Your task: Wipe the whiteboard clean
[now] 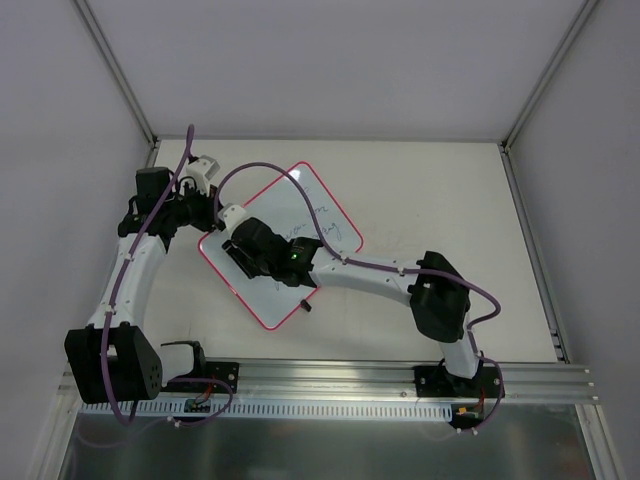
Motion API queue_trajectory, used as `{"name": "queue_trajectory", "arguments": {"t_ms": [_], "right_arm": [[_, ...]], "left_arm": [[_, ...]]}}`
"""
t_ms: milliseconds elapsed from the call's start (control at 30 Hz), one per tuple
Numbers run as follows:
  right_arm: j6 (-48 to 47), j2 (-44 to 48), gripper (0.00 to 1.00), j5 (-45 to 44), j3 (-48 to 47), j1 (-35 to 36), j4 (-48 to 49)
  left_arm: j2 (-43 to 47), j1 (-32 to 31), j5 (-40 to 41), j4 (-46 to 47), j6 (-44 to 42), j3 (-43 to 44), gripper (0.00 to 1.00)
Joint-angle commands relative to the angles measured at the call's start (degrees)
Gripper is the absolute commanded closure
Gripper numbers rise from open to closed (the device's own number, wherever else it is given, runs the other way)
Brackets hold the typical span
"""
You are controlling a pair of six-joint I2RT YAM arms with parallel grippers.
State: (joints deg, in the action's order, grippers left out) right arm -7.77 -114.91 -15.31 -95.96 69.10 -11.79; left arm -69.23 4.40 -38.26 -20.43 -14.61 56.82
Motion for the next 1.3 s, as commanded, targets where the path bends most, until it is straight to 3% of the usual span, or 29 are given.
{"name": "queue_trajectory", "arguments": {"t_ms": [0,200,467,700,933,1100,1267], "right_arm": [[0.0,-1.5,1.0,-8.7,-1.4,-2.3,-0.8],[4.3,1.4,1.0,-11.3,0.4,-9.8,-1.7],[7.6,2.0,1.0,-8.7,1.5,-19.8,-2.5],[16.1,1.9,1.0,-7.4,6.9,-25.0,-2.9],[15.8,3.2,1.0,-3.7,5.9,-25.9,-2.9],[10.3,2.8,1.0,-0.7,1.8,-23.8,-2.9],[7.9,1.7,1.0,7.0,-2.2,-22.8,-2.8]], "left_arm": [[0.0,-2.6,-4.3,-0.6,0.7,0.4,1.0],[0.9,-2.8,-4.3,-0.6,-0.1,0.0,1.0],[1.5,-3.3,-4.2,-0.6,-2.2,-0.7,1.0],[1.9,-3.7,-2.8,-0.6,-3.5,-1.5,1.0],[2.1,-4.2,-2.4,-0.6,-4.4,-1.9,1.0],[2.5,-4.1,-2.3,-0.6,-5.3,-2.3,1.0],[3.8,-4.1,-2.3,-0.5,-7.0,-2.8,1.0]]}}
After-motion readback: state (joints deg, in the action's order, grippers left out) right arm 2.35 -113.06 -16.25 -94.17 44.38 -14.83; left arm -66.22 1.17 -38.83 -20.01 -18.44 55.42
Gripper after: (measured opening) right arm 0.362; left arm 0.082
